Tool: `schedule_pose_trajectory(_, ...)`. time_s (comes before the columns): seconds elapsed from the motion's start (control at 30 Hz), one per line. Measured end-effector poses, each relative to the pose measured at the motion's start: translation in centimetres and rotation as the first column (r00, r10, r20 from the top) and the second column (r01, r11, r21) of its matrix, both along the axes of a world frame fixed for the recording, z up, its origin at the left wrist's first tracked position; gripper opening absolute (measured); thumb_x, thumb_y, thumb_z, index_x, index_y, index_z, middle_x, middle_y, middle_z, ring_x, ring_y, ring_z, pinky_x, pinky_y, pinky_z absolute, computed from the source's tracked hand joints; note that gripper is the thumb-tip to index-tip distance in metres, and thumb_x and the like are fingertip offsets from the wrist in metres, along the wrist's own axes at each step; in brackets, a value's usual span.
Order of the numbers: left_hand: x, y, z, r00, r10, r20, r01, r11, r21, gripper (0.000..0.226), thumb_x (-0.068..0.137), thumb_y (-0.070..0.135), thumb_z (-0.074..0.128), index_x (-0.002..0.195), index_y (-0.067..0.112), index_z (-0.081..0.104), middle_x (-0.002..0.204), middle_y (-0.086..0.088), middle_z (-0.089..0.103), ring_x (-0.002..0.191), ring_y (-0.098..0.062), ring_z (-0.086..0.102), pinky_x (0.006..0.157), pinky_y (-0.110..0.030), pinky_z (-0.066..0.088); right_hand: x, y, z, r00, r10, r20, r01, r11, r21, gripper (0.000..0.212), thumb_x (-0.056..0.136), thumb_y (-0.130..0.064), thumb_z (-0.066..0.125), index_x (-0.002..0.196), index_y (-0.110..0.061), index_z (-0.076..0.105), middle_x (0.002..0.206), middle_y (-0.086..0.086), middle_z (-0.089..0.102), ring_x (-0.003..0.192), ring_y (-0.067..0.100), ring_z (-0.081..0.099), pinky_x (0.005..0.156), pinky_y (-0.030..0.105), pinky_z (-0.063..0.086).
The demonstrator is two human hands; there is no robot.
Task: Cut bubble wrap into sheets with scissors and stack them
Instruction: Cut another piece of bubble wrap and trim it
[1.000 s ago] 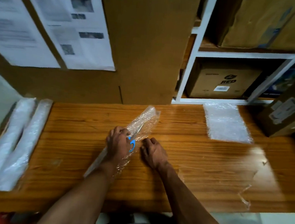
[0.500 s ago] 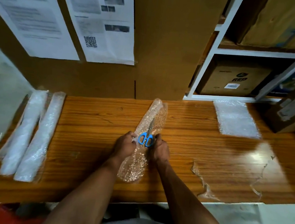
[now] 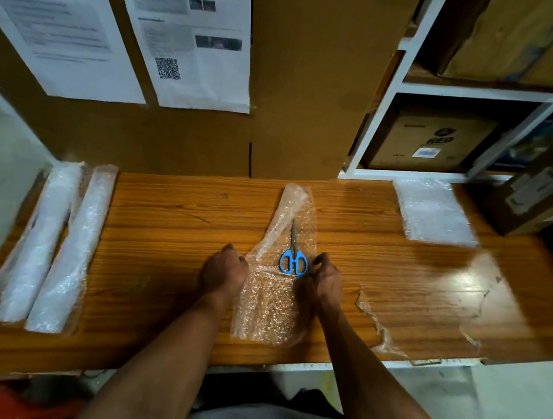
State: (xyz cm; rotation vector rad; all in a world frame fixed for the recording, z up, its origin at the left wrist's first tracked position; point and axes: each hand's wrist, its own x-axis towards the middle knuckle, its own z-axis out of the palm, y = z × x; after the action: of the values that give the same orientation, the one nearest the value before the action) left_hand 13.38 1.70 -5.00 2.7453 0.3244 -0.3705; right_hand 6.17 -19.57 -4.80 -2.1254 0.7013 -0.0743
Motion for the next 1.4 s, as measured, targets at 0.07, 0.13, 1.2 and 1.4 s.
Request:
schedule_pose_trajectory(0.07, -0.3, 0.2, 0.0, 0.999, 0.049, -0.006, -0.049, 0.998, 0.028, 0.024, 0.098, 0.04, 0.057, 0.112, 0.021, 0.055, 0.096, -0.004, 0.07, 0.083, -0.028, 0.069, 0.074, -0.04, 0.061, -0.3, -0.4, -0.4, 1.0, -0.012, -0.011, 0.011, 0.998, -0.054, 0.033, 0.113, -0.024, 0.046, 0.082, -0.032, 0.058, 0.074, 0.001, 0.069, 0.06, 0.019, 0.061, 0.037, 0.014, 0.033)
schedule_pose_trajectory(0.13, -1.0, 0.2, 0.3, 0.997, 0.044, 0.067, -0.044, 0.999, -0.004, 0.027, 0.099, 0.04, 0.056, 0.117, 0.021, 0.048, 0.099, -0.004, 0.066, 0.081, -0.026, 0.066, 0.07, -0.04, 0.061, -0.7, -0.9, -0.3, 0.997, 0.042, -0.061, -0.048, 0.994, -0.103, 0.008, 0.107, -0.017, 0.054, 0.104, -0.023, 0.059, 0.092, 0.008, 0.071, 0.072, 0.022, 0.066, 0.044, 0.017, 0.041)
schedule_pose_trajectory(1.2, -13.0, 1.8, 1.1, 0.977, 0.065, -0.204, -0.15, 0.887, -0.437, 0.054, 0.09, 0.007, 0.071, 0.137, 0.024, 0.053, 0.126, -0.001, 0.066, 0.092, -0.021, 0.069, 0.072, -0.035, 0.061, -11.7, 0.6, 0.3, 0.813, 0.372, -0.449, -0.56, 0.713, -0.423, 0.082, 0.086, -0.023, 0.08, 0.151, -0.038, 0.032, 0.163, 0.013, 0.014, 0.138, 0.04, 0.032, 0.109, 0.05, 0.043)
schedule_pose_trajectory(1.4, -12.1, 2.5, 2.0, 0.992, 0.073, -0.101, -0.094, 0.969, -0.227, 0.055, 0.088, 0.011, 0.074, 0.136, 0.017, 0.047, 0.118, -0.005, 0.058, 0.093, -0.023, 0.062, 0.063, -0.034, 0.057, -11.1, 0.9, 0.8, 0.836, 0.323, -0.443, -0.518, 0.73, -0.446, 0.069, 0.093, -0.023, 0.071, 0.151, -0.027, 0.033, 0.163, 0.014, 0.019, 0.14, 0.038, 0.033, 0.114, 0.05, 0.038)
